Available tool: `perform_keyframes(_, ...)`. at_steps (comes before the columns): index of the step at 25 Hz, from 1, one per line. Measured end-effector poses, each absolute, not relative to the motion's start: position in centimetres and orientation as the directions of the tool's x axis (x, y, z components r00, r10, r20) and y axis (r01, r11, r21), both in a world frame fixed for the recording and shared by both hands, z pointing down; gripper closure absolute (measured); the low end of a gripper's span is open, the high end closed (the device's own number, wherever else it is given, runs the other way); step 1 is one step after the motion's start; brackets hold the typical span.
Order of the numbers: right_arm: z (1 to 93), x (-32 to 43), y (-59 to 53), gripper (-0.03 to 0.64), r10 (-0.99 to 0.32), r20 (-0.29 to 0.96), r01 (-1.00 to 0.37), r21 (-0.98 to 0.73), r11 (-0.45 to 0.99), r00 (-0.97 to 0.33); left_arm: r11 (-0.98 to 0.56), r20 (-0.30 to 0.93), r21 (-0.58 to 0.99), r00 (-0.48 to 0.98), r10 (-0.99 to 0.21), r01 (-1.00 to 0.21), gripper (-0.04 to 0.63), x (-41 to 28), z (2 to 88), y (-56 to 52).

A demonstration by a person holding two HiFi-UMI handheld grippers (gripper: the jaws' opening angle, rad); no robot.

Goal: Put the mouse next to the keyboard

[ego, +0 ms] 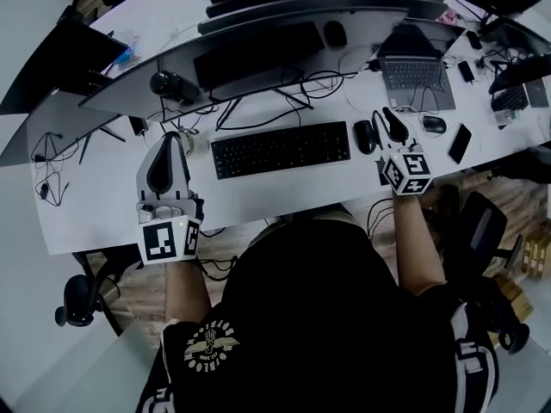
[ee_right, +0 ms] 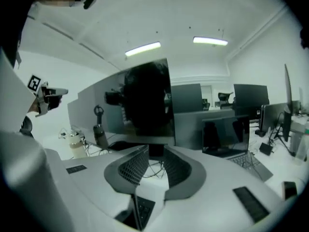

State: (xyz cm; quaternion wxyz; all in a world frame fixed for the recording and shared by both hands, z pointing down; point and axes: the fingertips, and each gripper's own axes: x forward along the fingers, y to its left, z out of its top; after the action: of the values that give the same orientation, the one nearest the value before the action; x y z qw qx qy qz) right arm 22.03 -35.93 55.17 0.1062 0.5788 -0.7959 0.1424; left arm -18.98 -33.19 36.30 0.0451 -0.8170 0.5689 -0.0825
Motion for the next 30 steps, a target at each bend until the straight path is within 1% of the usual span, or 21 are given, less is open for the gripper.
perform_keyframes(3,50.0,20.8,-35.3,0.583,-0.925,0.218,-0.95,-0.078,0.301,-0.311,-0.342,0.059,-0.173,0.337,-0.94,-0.924,0.594,-19.7,35.5,-32.5)
perform_keyframes(5,46.5,19.7,-34.6,0.608,-0.935,0.139,-0.945,-0.06,0.322,-0.327,-0.327,0.039,-0.181,0.325,-0.945,-0.928,0.594,-20.3,35.0,-32.0)
perform_keyframes(8,41.6,17.7,-33.1,0.614,-0.932,0.037,-0.933,-0.025,0.36,-0.361,-0.314,0.019,-0.192,0.316,-0.948,-0.93,0.594,-21.2,34.2,-31.4)
perform_keyframes(13,35.5,15.1,-30.7,0.615,-0.918,-0.065,-0.92,0.008,0.392,-0.392,-0.325,-0.003,-0.206,0.333,-0.943,-0.923,0.594,-21.9,33.0,-30.0)
perform_keyframes(19,33.0,13.2,-28.6,0.616,-0.916,-0.109,-0.923,0.016,0.386,-0.385,-0.346,-0.008,-0.196,0.354,-0.935,-0.918,0.594,-23.2,32.9,-28.1)
perform_keyframes(30,32.6,11.2,-25.1,0.615,-0.929,-0.104,-0.935,0.016,0.354,-0.354,-0.34,-0.011,-0.181,0.348,-0.938,-0.923,0.594,-26.6,32.9,-25.0)
